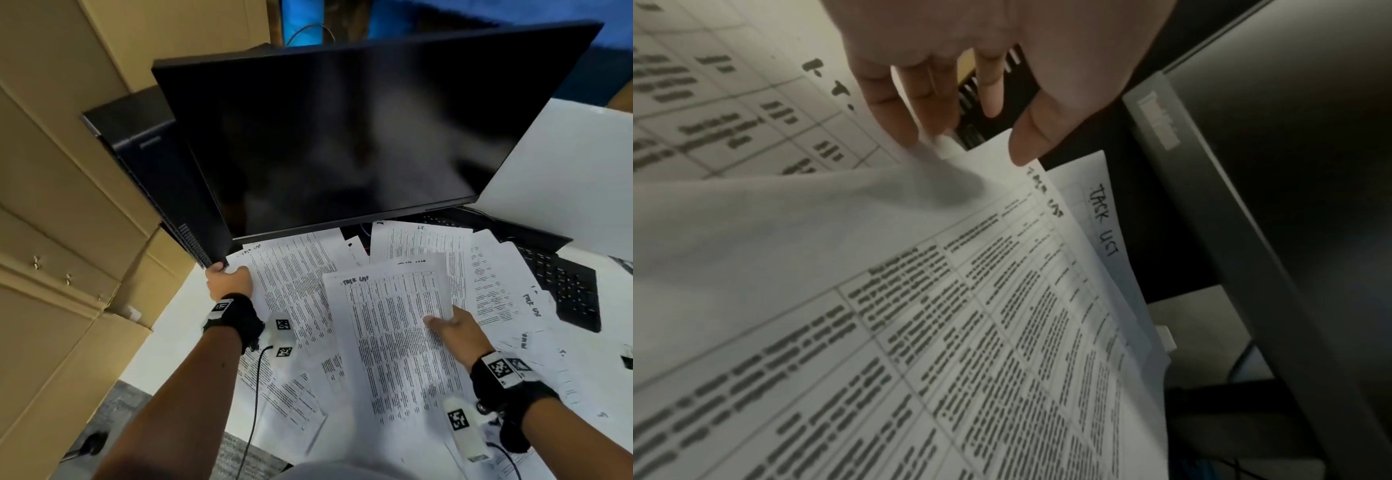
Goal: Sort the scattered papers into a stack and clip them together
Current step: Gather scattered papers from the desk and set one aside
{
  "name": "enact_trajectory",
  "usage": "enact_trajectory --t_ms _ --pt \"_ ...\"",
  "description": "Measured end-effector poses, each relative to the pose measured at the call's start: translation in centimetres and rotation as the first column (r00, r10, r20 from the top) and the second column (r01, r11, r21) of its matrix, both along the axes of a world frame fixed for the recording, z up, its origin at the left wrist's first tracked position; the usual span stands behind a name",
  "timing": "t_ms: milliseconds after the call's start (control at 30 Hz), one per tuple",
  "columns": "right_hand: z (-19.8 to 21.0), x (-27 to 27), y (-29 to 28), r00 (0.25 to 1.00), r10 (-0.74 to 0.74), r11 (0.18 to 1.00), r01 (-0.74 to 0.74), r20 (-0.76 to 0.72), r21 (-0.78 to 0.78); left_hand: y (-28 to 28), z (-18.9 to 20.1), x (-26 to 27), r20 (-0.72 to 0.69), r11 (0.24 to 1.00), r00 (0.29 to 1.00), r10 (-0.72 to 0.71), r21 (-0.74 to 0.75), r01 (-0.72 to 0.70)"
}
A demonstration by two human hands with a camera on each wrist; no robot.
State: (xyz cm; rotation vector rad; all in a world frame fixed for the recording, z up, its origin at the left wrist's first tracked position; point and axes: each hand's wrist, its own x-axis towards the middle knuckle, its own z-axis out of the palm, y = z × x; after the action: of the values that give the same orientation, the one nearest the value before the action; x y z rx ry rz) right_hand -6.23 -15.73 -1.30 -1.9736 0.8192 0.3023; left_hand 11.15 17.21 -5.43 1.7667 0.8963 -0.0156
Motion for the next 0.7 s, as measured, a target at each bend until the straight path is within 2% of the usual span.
enact_trajectory --t_ms 167,267,333,400,533,700 --pt "0.2 -0.1 0.1 1.000 -0.014 1.000 0.014 -0.012 0.012 -0.1 -0.5 0.0 0.033 0.997 0.999 0.033 -0.065 -0.031" --pt "0.3 -0.2 0.1 1.000 -0.015 1.000 0.015 -0.010 0.020 -0.5 0.0 -0.3 0.067 1.000 0.998 0.009 -0.017 -0.007" --pt "0.2 -0.1 0.0 1.000 -0.021 0.999 0.021 -0.002 0.033 -0.7 0.1 -0.6 0.105 0.997 0.992 -0.073 0.021 0.071" --pt "0.4 0.0 0.1 1.000 -0.022 0.998 0.021 0.009 0.061 -0.9 -0.3 -1.1 0.137 0.976 0.966 -0.218 0.020 0.217" --pt "1.1 0.3 0.6 0.998 -0.018 0.991 0.010 0.058 0.133 -1.7 -0.7 -3.0 0.162 0.876 0.877 -0.453 -0.103 0.472" --pt "1.6 0.9 1.2 0.991 -0.027 0.988 0.007 0.128 0.156 -3.0 0.8 -5.1 0.246 0.813 0.810 -0.532 -0.121 0.570"
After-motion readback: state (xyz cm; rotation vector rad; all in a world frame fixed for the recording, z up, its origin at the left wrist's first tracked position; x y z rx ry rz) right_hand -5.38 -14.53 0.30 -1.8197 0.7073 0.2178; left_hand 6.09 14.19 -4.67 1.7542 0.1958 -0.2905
